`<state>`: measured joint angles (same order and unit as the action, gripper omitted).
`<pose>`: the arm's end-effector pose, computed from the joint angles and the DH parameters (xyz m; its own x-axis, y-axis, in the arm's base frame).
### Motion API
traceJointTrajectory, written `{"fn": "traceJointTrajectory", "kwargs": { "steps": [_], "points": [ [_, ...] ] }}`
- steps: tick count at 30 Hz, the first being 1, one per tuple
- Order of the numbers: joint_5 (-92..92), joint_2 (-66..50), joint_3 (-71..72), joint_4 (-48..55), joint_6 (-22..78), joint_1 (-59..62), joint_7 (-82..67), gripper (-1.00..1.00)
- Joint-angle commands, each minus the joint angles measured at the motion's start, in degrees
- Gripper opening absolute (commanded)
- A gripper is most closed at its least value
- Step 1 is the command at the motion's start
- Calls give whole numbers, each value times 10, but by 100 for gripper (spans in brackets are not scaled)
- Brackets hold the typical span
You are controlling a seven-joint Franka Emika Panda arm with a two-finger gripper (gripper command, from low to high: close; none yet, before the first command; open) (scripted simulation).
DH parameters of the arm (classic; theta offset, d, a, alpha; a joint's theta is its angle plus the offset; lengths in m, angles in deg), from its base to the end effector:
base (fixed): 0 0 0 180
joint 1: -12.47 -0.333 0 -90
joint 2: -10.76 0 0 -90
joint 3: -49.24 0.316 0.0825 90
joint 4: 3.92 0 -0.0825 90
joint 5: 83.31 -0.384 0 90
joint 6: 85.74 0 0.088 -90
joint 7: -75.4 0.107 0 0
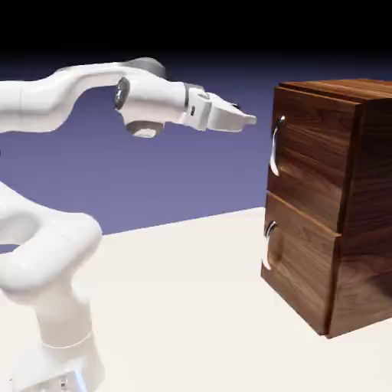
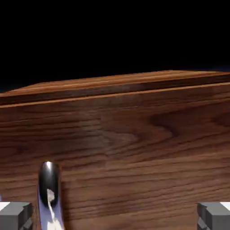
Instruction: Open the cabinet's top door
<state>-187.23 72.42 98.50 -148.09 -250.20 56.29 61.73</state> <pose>0.3533 0.0709 0.5932 0.0633 -0.7705 0.6343 -0.1715 -0.6345 -0.7536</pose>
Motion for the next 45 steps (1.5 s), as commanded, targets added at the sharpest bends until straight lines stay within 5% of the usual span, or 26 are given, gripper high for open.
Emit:
{"fn": "traceJointTrajectory", "kwargs": {
  "steps": [1, 21, 28, 29, 45],
  "points": [
    [-25, 7, 12, 4, 2, 11, -13, 0],
    [-523, 146, 248, 85, 48, 224, -283, 0],
    [-544, 141, 281, 166, 60, 321, -284, 0],
    [-544, 141, 281, 166, 60, 321, -284, -100],
    [-475, 117, 137, -105, 430, 179, -362, -100]
  ]
}}
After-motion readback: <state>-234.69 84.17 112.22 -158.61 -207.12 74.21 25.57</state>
